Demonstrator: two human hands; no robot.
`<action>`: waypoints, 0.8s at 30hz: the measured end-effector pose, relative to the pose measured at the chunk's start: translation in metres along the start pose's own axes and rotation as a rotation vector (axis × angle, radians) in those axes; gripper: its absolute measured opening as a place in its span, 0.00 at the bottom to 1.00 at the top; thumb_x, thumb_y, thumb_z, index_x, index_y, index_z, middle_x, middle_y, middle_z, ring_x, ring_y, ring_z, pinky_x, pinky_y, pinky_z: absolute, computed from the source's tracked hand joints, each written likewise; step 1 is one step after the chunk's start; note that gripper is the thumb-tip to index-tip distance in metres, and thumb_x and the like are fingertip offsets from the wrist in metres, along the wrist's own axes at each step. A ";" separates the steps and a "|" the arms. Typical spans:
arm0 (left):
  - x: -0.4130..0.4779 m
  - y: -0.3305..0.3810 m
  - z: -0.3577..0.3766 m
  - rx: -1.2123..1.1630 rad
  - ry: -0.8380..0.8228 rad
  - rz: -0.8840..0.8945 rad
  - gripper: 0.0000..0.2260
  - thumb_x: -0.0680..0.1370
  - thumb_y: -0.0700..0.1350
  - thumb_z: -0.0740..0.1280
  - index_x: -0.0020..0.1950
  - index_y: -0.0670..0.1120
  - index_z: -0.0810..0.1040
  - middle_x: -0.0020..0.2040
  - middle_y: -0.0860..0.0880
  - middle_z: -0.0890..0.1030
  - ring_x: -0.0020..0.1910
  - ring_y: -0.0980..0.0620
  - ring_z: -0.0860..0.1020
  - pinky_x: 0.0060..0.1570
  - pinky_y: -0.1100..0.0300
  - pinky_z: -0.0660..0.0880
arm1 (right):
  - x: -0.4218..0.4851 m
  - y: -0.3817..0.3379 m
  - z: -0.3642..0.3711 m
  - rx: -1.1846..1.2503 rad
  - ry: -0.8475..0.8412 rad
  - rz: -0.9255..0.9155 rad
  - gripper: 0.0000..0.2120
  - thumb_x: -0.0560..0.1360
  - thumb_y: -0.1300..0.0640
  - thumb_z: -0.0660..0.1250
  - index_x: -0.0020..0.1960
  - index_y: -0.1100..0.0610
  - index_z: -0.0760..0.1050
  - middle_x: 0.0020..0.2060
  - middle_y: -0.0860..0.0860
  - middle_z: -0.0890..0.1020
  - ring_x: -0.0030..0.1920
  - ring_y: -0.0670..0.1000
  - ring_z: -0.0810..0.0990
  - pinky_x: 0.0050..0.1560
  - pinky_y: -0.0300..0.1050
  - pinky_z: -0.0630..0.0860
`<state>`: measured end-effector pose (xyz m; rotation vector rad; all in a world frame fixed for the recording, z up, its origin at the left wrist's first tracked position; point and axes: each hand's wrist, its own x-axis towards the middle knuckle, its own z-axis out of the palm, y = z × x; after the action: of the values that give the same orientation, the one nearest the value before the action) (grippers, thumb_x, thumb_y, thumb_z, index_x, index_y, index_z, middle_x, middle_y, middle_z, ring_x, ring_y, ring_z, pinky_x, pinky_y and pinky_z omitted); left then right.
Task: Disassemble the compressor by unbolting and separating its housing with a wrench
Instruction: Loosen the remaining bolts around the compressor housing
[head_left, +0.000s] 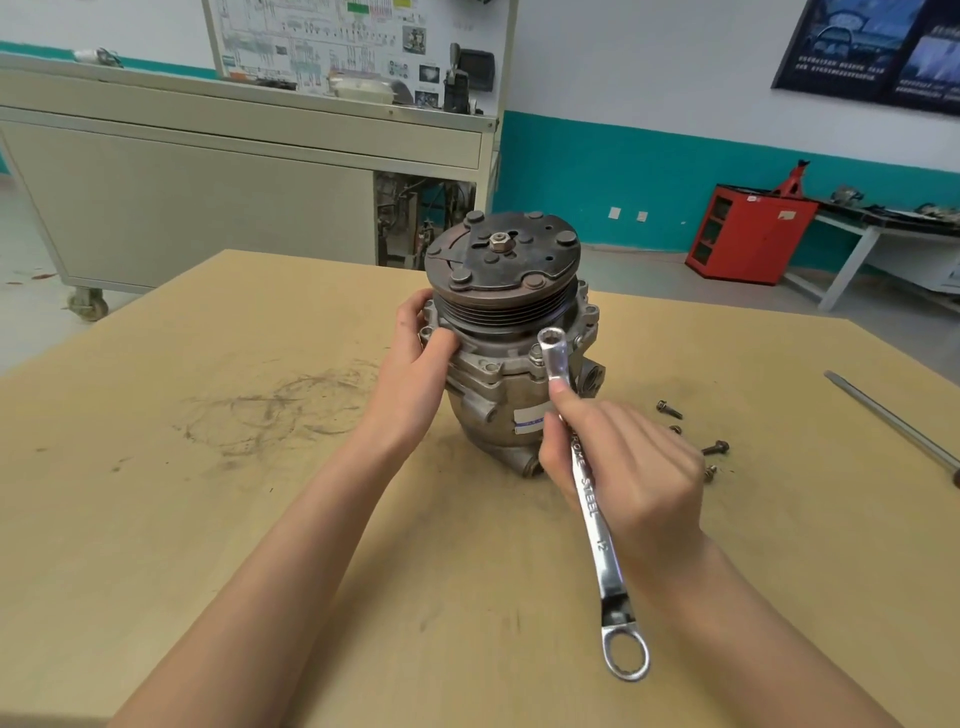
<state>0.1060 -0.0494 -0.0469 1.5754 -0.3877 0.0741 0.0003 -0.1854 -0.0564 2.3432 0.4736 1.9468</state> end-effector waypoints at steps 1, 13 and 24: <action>0.000 0.000 0.000 0.001 0.000 0.000 0.20 0.82 0.45 0.57 0.73 0.53 0.61 0.65 0.56 0.71 0.64 0.53 0.72 0.65 0.53 0.69 | 0.000 -0.002 0.001 0.021 -0.014 -0.001 0.11 0.77 0.63 0.64 0.42 0.66 0.83 0.26 0.53 0.77 0.24 0.51 0.73 0.26 0.40 0.70; -0.001 -0.002 0.000 0.013 -0.002 -0.005 0.21 0.81 0.45 0.56 0.74 0.54 0.60 0.68 0.50 0.73 0.63 0.51 0.73 0.63 0.55 0.70 | -0.003 -0.006 0.002 0.180 -0.139 0.110 0.07 0.74 0.65 0.66 0.44 0.67 0.82 0.28 0.54 0.78 0.26 0.49 0.74 0.26 0.42 0.74; 0.000 -0.002 -0.002 0.002 -0.017 0.001 0.21 0.82 0.45 0.56 0.75 0.54 0.59 0.65 0.57 0.70 0.63 0.55 0.72 0.62 0.57 0.69 | 0.014 0.085 0.011 1.378 -0.692 0.849 0.12 0.73 0.61 0.65 0.51 0.51 0.84 0.42 0.54 0.85 0.43 0.54 0.84 0.44 0.42 0.80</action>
<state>0.1070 -0.0469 -0.0488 1.5788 -0.4018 0.0627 0.0295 -0.2609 -0.0251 4.3363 1.0832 0.5200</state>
